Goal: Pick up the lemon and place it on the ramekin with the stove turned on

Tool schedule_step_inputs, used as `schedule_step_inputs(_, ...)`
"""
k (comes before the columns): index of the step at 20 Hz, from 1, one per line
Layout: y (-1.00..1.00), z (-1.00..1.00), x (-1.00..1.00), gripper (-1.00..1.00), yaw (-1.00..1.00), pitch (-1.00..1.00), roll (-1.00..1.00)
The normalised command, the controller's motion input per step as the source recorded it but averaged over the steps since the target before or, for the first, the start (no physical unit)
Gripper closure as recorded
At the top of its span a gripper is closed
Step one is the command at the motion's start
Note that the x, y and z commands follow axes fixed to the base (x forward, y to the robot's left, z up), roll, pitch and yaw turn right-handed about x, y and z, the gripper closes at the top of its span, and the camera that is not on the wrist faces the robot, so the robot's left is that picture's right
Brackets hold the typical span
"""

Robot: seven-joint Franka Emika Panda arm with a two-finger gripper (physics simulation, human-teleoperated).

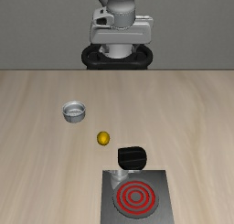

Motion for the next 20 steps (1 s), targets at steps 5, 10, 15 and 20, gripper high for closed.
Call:
schedule_step_inputs(5,0.0,0.0,0.0,-1.0,0.36,0.0,0.0)
schedule_step_inputs(10,0.0,0.0,0.0,-1.0,0.45,0.0,0.0)
schedule_step_inputs(15,0.0,0.0,0.0,-1.0,0.45,0.0,0.0)
schedule_step_inputs(20,0.0,0.0,0.0,-1.0,0.45,0.0,0.0)
